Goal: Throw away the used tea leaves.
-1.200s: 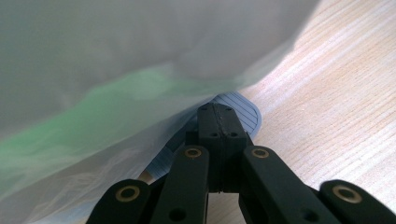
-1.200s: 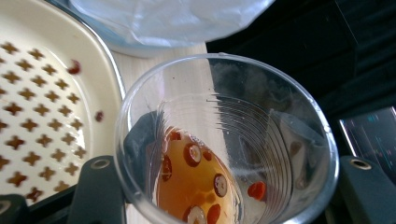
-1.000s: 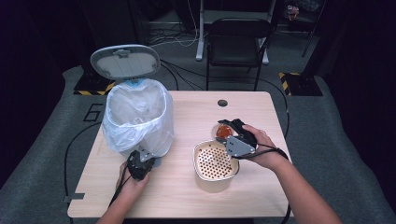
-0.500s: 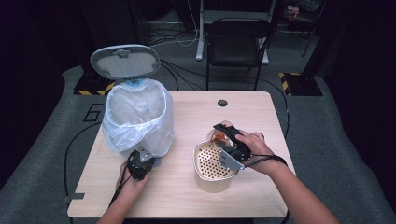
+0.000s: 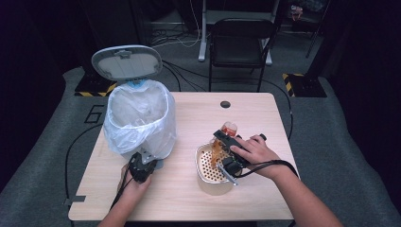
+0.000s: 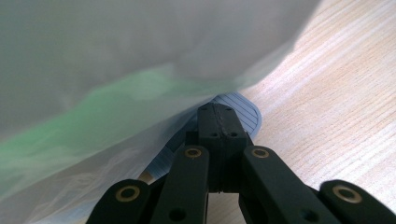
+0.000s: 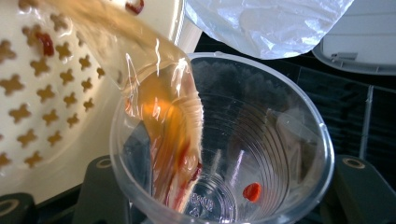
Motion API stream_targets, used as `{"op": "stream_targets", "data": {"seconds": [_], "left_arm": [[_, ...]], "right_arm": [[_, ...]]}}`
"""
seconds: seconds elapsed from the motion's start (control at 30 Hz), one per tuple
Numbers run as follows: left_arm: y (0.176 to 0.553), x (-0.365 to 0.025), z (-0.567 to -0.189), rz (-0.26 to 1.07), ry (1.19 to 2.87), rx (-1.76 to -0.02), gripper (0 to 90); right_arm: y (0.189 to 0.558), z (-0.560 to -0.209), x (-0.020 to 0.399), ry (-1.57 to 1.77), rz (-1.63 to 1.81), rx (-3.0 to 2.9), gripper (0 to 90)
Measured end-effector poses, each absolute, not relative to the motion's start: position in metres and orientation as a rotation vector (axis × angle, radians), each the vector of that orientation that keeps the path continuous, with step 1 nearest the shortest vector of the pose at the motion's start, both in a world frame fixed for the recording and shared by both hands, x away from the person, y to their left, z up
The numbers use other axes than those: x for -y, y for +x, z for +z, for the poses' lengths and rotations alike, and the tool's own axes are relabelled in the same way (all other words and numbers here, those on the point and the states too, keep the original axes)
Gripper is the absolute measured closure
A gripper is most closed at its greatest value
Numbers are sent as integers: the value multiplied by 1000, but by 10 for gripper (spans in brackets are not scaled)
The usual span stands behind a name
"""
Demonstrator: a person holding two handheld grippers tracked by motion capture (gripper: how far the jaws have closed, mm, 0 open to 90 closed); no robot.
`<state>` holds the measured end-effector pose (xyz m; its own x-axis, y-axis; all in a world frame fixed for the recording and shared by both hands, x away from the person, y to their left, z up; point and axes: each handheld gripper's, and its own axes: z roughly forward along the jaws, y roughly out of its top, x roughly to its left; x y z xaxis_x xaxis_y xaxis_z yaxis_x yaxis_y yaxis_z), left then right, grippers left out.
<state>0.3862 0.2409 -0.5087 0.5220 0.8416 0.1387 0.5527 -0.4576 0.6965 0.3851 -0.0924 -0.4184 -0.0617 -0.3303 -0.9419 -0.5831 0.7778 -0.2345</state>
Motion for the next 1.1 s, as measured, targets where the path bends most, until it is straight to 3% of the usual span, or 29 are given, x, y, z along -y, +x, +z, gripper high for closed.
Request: {"op": "stream_targets", "data": {"seconds": [0.47, 1.1], "left_arm": [[386, -240, -509, 637, 2157, -1137, 900], [386, -240, -509, 635, 2167, -1133, 900]], "right_arm": [[375, -431, 89, -958, -49, -1472, 395], [372, -430, 87, -945, -44, -1434, 388]]}}
